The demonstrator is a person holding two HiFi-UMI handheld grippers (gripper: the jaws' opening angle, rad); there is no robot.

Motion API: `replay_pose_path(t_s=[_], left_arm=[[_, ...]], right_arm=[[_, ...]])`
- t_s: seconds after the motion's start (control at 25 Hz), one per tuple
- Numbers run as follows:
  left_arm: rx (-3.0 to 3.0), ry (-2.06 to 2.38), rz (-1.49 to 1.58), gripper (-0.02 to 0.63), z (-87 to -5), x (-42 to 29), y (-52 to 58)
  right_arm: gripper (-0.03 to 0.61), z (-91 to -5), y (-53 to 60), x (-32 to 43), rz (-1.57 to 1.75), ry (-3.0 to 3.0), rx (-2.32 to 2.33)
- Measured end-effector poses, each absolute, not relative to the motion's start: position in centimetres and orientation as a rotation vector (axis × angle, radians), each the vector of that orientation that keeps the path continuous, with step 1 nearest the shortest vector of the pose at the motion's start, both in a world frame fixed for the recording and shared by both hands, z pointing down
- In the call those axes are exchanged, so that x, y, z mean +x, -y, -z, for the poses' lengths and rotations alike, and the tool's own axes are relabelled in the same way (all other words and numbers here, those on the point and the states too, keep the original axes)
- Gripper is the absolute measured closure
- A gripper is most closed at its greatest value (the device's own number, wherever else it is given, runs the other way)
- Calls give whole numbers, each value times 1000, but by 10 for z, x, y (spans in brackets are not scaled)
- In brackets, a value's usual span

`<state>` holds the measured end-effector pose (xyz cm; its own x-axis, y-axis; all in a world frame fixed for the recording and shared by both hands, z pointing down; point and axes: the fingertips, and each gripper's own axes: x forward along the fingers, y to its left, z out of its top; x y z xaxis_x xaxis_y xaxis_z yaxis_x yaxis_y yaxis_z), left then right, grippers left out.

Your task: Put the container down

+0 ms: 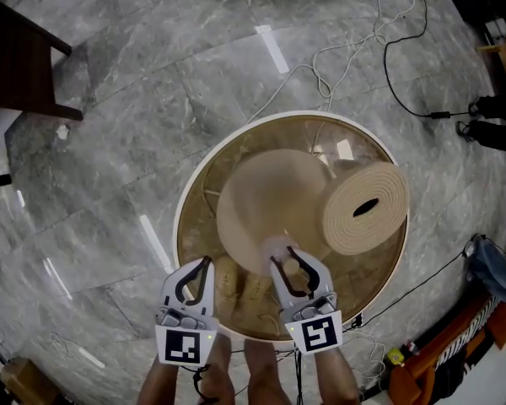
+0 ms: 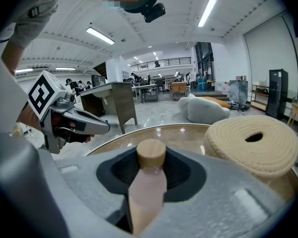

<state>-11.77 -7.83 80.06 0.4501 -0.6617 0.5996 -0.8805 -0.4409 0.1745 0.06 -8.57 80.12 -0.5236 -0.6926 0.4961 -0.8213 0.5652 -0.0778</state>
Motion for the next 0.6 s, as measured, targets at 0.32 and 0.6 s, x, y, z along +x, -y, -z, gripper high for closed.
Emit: replay_pose_path(t_s=[0.32, 0.6], left_arm=[[2228, 1282, -651, 594, -811, -120, 70], [2222, 1292, -643, 594, -812, -120, 69]], right_arm=[[448, -804, 83, -3, -402, 2391, 1226], [446, -805, 81, -6, -351, 2380, 1235]])
